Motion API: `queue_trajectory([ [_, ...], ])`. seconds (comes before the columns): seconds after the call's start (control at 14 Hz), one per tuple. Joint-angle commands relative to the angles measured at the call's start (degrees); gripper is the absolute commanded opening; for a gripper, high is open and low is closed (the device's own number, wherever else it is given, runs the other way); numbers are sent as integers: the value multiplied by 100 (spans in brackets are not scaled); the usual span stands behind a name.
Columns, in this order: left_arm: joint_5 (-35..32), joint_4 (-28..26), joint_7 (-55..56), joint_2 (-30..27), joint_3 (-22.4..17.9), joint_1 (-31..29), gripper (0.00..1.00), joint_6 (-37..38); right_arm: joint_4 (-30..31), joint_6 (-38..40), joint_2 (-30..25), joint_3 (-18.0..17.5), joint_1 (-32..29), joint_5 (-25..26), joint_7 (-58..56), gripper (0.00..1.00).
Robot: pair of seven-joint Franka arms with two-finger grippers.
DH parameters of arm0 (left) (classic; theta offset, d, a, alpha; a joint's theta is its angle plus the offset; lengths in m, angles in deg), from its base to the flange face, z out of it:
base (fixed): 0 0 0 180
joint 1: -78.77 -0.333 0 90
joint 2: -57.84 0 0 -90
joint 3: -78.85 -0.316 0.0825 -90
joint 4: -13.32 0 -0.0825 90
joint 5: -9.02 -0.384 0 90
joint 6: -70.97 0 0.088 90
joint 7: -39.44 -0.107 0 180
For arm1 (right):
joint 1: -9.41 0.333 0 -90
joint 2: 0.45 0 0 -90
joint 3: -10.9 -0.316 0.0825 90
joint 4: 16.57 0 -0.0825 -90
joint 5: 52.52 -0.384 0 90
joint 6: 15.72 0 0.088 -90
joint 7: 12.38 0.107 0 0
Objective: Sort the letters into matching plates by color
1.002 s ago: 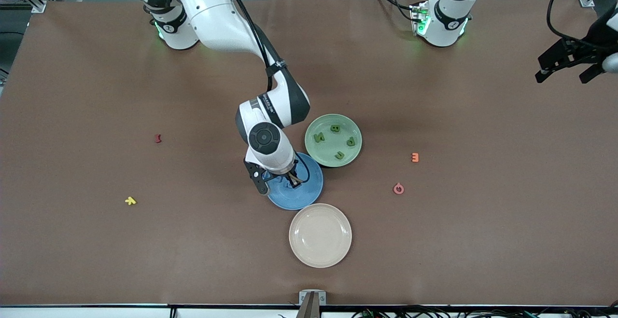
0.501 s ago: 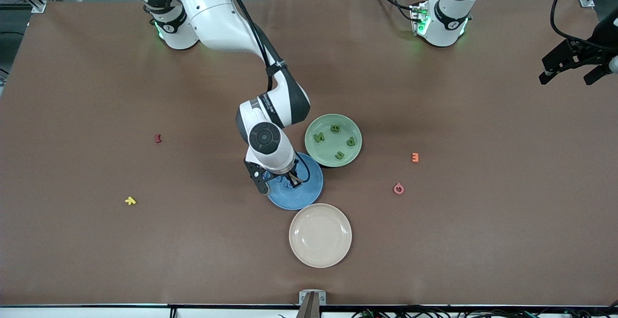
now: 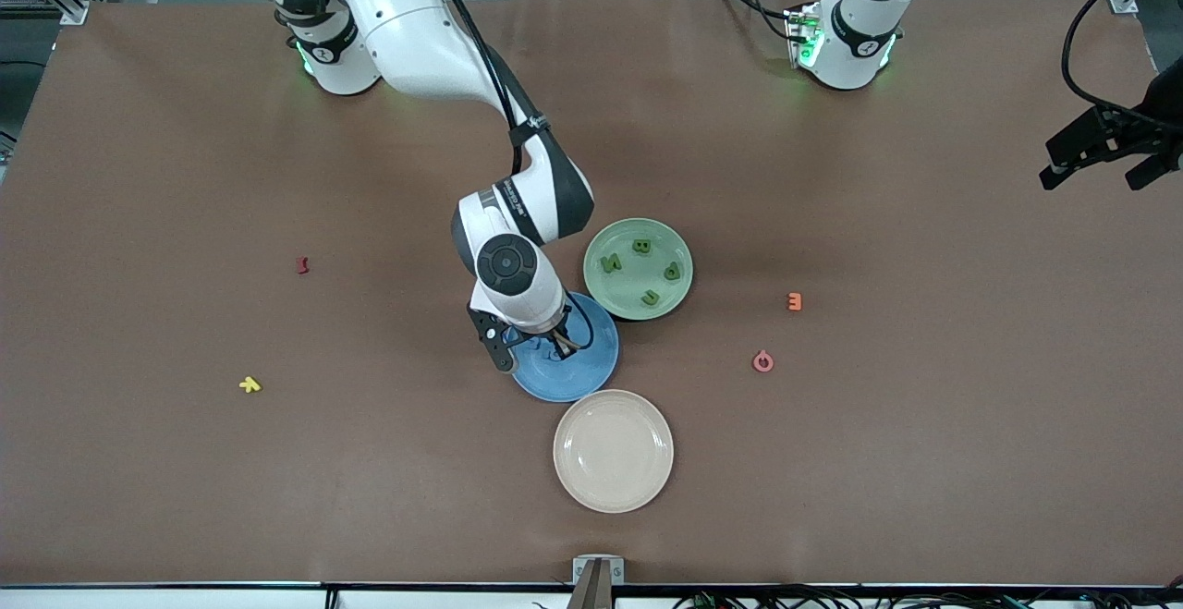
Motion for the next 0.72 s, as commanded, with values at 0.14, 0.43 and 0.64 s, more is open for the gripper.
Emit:
queue_trajectory([
  [0.14, 71, 575, -107, 385, 24, 4, 99, 73, -157, 85, 52, -45, -49, 62, 134, 47],
  [0.43, 80, 558, -98, 367, 16, -14, 99, 117, -157, 77, 52, -45, -49, 62, 134, 47],
  [0.64, 80, 567, -90, 376, 16, -5, 100, 108, -157, 77, 52, -45, -58, 62, 134, 47],
])
